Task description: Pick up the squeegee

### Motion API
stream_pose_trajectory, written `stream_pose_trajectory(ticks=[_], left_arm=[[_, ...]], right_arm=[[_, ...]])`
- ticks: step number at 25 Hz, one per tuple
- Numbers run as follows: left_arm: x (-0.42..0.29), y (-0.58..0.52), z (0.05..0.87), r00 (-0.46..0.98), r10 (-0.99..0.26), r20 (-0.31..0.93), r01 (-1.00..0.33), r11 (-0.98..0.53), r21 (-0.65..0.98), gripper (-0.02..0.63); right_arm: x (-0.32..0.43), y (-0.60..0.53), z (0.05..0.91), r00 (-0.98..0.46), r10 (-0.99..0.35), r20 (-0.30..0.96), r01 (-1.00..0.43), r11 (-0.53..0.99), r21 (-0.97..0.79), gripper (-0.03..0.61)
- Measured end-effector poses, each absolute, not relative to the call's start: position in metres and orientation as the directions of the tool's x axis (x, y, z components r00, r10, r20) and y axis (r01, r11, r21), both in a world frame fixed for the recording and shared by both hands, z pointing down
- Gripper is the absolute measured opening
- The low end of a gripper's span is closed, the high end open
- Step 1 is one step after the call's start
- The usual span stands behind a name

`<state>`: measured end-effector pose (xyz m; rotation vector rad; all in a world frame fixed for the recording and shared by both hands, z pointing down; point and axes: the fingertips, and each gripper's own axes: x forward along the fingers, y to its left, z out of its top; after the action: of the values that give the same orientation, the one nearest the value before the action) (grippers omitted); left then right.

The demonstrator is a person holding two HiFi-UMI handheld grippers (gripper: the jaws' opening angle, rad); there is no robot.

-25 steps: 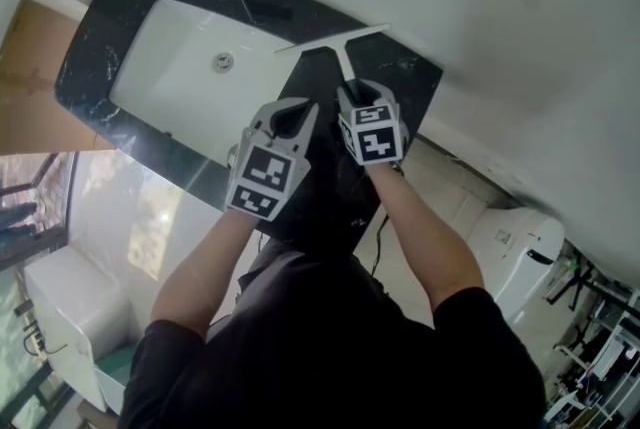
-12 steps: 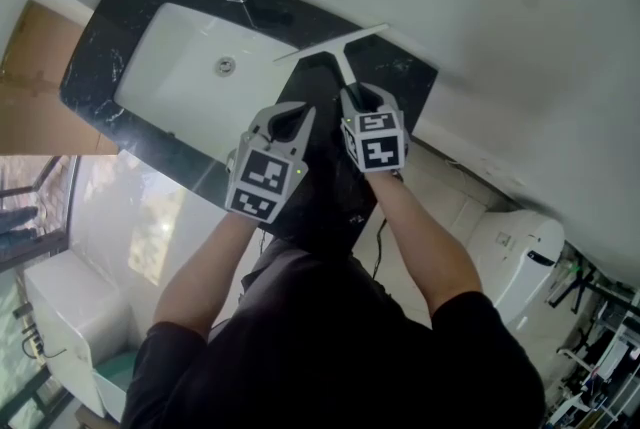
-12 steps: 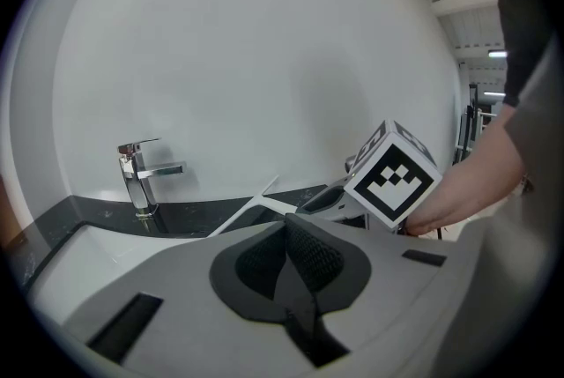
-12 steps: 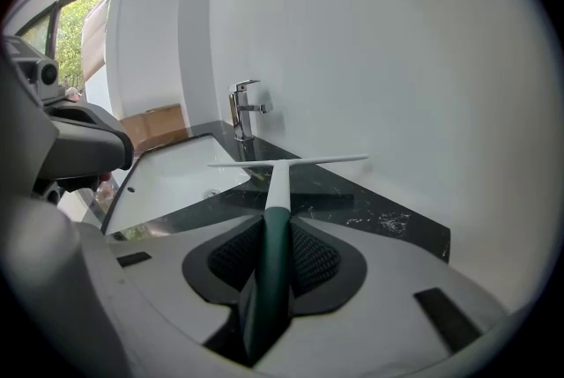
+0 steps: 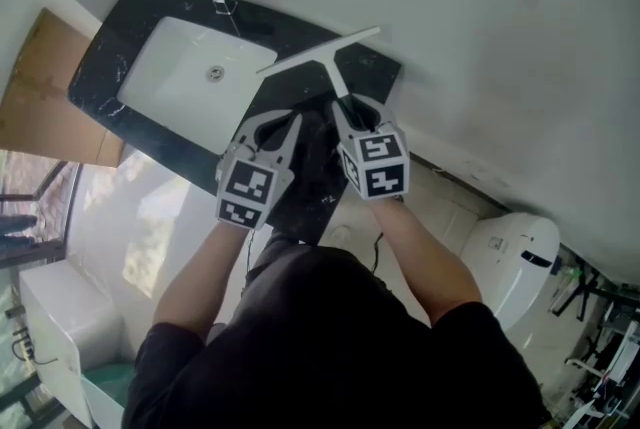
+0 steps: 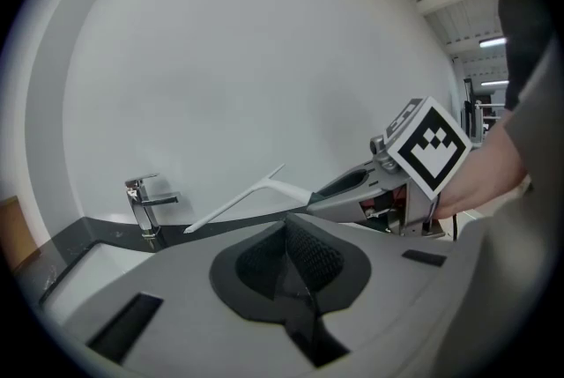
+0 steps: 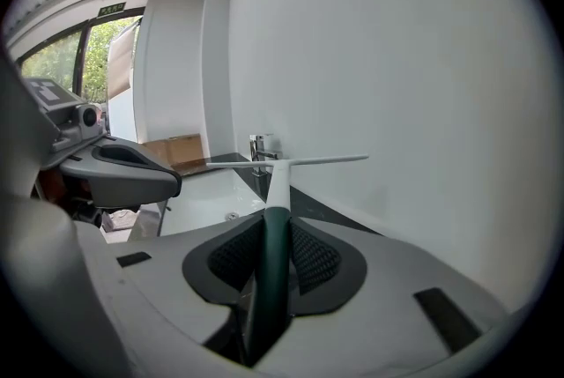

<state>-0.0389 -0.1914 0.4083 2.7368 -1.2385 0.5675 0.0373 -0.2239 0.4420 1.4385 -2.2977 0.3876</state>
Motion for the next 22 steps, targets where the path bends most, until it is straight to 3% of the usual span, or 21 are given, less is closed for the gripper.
stream_pose_trajectory(ticks=[12,22], left_arm=[[-0.019,-0.093,0.38,0.527,-0.79,0.314,-0.798,-0.586,-0.136,0.005],[-0.029,-0.065,0.372,0.586,-0.753,0.299,-0.743,-0.647,-0.171,0.005]], right_arm=[[0.071,-0.121,0.388,-0.513,-0.781,0.357,-0.838,0.545,-0.011,0.101],[0.059,-0.077,0.372,-0.496,-0.809,0.316,-0.855,0.519,-0.014,0.101]])
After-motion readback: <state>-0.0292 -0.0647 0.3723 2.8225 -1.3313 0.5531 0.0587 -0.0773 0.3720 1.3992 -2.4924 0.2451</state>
